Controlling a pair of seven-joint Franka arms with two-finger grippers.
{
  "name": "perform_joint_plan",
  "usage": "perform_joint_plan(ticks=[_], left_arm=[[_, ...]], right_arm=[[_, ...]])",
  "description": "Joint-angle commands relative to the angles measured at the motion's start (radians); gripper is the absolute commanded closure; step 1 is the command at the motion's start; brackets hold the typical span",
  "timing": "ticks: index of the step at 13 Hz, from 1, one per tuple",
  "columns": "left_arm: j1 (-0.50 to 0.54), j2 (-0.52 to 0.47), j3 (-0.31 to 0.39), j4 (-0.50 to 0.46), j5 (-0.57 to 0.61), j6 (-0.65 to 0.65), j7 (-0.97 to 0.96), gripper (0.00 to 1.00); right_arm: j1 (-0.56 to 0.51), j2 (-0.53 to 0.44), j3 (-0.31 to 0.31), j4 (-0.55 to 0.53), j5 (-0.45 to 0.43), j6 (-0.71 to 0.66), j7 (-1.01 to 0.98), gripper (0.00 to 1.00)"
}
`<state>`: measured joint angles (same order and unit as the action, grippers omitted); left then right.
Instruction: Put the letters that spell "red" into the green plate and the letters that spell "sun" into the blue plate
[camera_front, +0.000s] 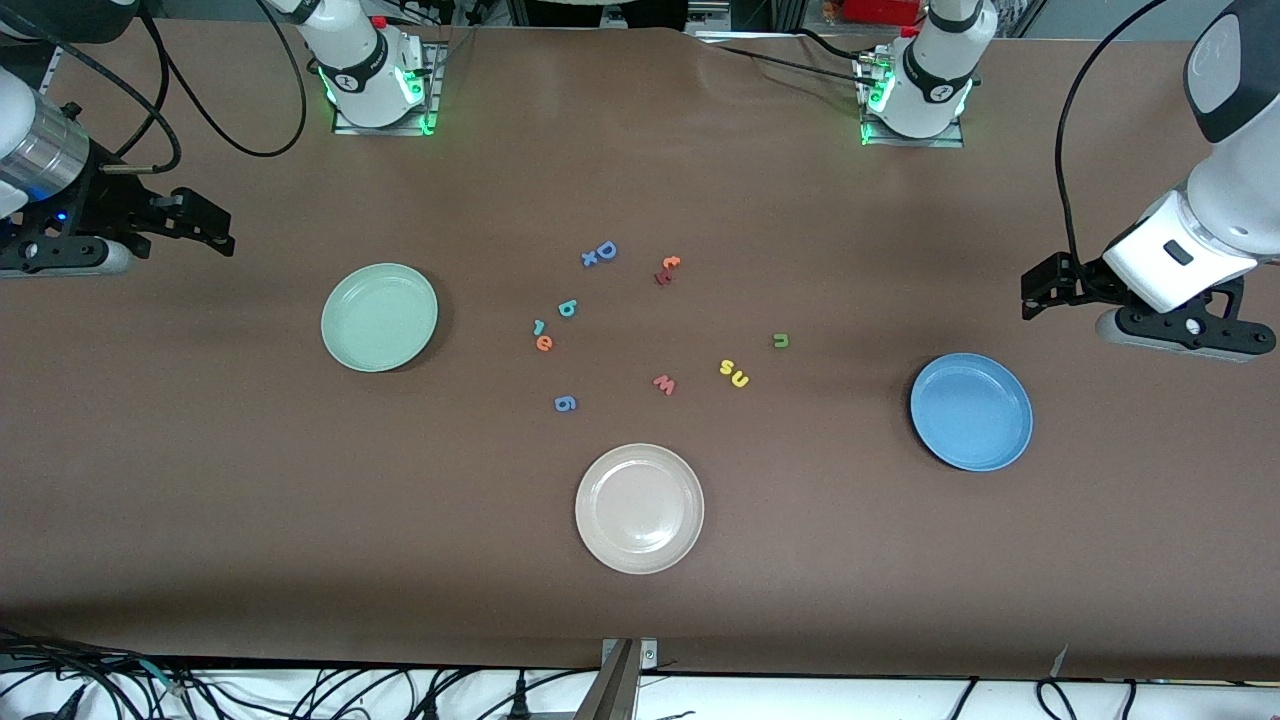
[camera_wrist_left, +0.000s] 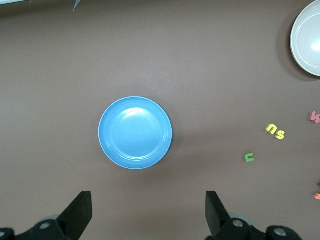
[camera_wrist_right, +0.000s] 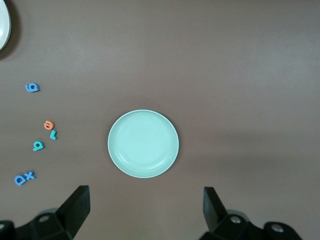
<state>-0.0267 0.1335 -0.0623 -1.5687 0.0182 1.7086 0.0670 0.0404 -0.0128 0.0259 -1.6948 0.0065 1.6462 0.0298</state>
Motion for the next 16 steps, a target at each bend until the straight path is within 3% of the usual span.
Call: perform_joint_plan(ticks=[1, 16], left_arm=[[0.007, -0.005, 0.003, 0.002, -0.031, -0.01, 0.016, 0.0], [0.014, -0.002, 0.004, 0.009, -0.031, -0.007, 0.016, 0.0]], right_arm=[[-0.013, -0.022, 0.009, -0.012, -0.013, -0.009, -0.007, 0.0], [-0.013, -0.024, 0.012, -0.012, -0.013, -0.011, 0.001, 0.0]])
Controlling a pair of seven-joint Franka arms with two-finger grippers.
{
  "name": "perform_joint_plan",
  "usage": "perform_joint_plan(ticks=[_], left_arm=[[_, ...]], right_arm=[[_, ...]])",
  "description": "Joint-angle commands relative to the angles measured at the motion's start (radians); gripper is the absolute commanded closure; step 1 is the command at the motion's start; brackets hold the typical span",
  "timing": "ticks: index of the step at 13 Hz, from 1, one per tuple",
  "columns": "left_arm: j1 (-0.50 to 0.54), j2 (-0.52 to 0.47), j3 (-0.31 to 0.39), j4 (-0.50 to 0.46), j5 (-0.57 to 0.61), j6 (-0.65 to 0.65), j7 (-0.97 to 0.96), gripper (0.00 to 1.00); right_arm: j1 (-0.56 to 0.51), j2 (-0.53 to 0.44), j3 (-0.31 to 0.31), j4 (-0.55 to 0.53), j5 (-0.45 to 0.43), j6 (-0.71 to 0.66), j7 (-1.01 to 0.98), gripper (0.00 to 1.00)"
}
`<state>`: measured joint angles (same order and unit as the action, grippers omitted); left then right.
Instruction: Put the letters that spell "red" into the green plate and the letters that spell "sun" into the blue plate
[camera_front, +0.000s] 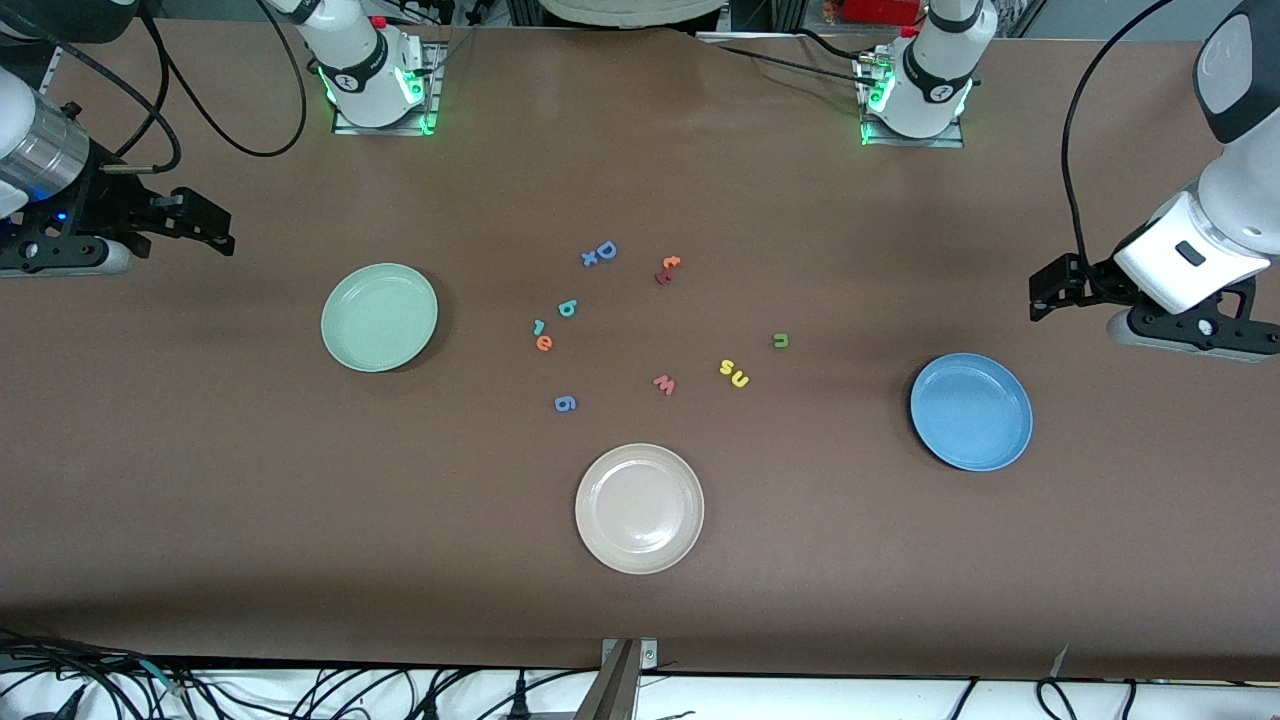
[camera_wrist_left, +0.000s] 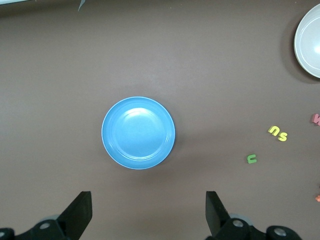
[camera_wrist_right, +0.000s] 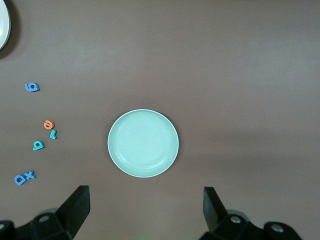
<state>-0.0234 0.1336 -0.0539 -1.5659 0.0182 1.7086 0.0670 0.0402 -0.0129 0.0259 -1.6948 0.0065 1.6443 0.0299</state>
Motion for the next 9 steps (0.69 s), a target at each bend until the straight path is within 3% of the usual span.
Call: perform_joint_plan(ticks=[1, 9], left_arm=[[0.011, -0.002, -0.004, 0.006, -0.03, -0.007, 0.017, 0.0], [0.011, -0.006, -0.006, 0.001, -0.03, -0.006, 0.016, 0.0]], right_arm=[[-0.013, -0.024, 0.011, -0.012, -0.011, -0.017, 0.004, 0.0], [0.006, -0.013, 0.02, -0.019, -0.01, -0.057, 0.01, 0.0]])
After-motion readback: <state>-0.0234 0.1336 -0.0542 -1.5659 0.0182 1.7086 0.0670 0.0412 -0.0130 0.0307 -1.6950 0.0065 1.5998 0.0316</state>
